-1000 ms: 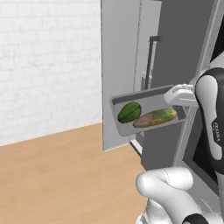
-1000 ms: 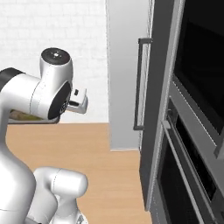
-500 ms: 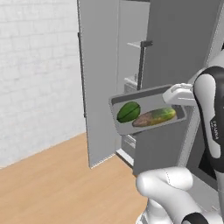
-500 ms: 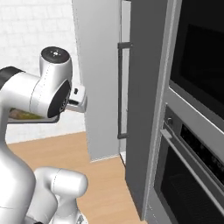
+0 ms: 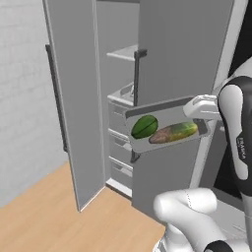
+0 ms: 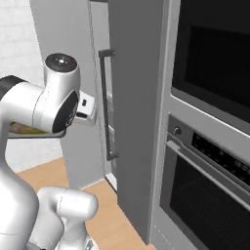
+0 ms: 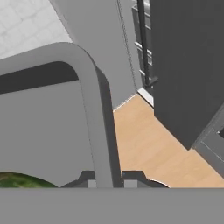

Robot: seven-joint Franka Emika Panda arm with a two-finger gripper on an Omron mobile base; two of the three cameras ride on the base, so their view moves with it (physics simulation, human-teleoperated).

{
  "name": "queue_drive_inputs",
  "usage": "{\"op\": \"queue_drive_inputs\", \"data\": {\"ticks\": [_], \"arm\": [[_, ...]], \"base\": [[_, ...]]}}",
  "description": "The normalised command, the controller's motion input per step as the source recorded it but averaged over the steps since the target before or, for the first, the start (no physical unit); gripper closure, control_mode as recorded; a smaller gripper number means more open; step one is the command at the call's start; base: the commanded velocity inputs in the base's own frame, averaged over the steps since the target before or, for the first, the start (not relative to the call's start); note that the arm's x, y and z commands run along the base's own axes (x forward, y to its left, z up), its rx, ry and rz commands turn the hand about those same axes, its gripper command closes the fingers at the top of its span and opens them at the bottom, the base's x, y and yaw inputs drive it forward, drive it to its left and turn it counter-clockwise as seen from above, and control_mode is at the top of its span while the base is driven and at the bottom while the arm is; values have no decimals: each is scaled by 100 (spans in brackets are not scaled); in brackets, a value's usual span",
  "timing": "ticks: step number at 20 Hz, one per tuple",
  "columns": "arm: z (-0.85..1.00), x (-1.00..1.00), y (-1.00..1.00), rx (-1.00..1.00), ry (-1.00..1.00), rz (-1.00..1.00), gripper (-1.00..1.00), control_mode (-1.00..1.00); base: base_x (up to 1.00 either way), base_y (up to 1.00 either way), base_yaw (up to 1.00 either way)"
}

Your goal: Take the meat container that has the fish and place it on the second highest rack of the freezer. Then take the vegetable container that has the avocado and cucumber and place it on the highest rack of the freezer.

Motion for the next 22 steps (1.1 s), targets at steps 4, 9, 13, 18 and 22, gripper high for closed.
{"op": "queue_drive_inputs", "data": {"ticks": [4,9,13,18,22], "arm": [[0,0,0,0,0,0,100,100],[0,0,0,0,0,0,100,100],[0,0,0,0,0,0,100,100],[0,0,0,0,0,0,100,100],[0,0,0,0,0,0,100,100]], "base": [[27,64,-56],[20,64,-54],[8,66,-52],[0,69,-51],[0,75,-48]]}}
